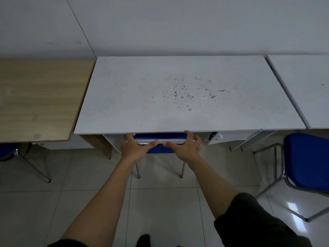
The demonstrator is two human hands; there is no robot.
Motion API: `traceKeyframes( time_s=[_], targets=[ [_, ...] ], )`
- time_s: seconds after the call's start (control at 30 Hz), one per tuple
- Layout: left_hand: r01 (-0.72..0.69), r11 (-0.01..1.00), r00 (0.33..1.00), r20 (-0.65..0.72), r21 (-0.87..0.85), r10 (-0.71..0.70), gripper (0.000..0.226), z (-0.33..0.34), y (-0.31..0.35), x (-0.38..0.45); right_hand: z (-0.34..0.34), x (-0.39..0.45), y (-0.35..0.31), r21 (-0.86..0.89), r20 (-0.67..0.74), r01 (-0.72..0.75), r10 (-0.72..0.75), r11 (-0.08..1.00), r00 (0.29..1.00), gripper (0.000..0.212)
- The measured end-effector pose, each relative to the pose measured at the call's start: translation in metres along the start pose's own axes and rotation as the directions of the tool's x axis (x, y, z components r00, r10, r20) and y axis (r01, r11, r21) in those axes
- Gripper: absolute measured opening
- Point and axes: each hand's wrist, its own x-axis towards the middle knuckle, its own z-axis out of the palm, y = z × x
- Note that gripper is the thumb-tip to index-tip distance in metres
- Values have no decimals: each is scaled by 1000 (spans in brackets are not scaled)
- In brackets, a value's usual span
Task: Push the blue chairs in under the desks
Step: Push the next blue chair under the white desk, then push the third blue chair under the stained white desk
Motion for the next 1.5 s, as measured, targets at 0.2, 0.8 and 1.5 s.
traceKeyframes(
  time_s=[0.2,0.8,1.5],
  targets=[
    [-14,1000,1000,-4,-1,14,124,0,15,20,-3,22,-18,-14,2,3,-2,1000,1000,106],
    [-332,941,942,-24,66,334,109,13,22,-59,-21,-61,10,95,-86,203,-195,975,977,115],
    [-624,779,706,386,-57,593,87,267,230,-328,-368,-192,206,327,-523,383,-172,864,835,84]
  ],
)
